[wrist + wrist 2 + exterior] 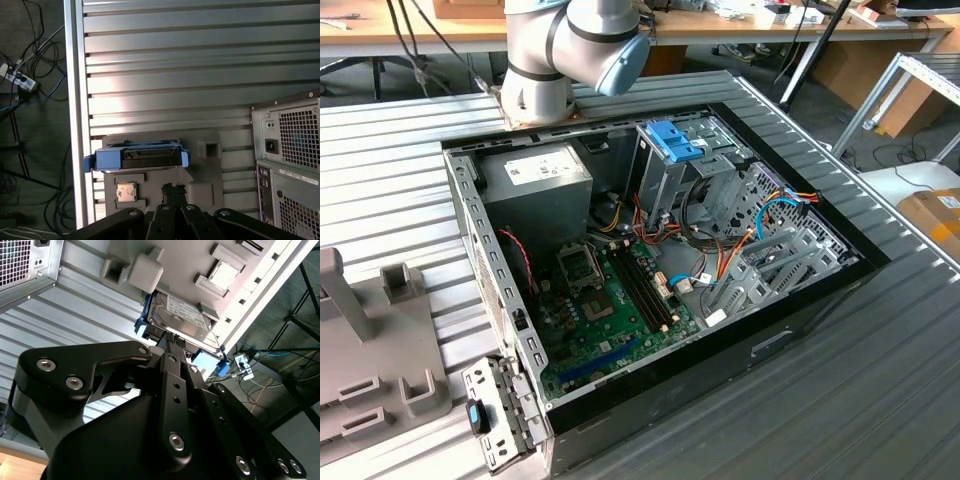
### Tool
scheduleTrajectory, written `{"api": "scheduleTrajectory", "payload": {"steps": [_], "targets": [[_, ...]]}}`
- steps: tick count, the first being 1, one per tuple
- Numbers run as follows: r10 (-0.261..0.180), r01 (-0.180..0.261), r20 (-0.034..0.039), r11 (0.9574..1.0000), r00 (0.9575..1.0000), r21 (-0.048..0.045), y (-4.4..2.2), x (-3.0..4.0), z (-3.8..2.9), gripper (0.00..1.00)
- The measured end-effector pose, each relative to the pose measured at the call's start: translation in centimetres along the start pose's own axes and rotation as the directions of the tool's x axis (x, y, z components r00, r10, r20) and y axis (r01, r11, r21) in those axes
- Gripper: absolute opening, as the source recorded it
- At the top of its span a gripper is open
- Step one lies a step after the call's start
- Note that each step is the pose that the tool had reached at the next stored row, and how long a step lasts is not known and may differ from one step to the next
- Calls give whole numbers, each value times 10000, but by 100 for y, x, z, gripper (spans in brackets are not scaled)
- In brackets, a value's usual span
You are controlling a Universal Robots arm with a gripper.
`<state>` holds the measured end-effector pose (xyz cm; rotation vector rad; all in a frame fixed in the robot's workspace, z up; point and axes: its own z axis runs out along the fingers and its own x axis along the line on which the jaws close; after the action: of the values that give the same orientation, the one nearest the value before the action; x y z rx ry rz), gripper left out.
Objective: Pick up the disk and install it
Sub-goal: 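Reach for the disk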
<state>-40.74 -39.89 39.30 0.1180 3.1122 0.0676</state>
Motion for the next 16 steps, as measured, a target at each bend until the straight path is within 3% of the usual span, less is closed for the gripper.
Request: {"api": "scheduleTrajectory", "payload": {"steps": [10,14,16], "targets": [[0,0,6,10000,10000,0,-20,268,-7,11],[2,-2,6,10000,10000,1,-15,280,-8,11],[0,0,6,10000,10000,1,19,303,-6,11]]}}
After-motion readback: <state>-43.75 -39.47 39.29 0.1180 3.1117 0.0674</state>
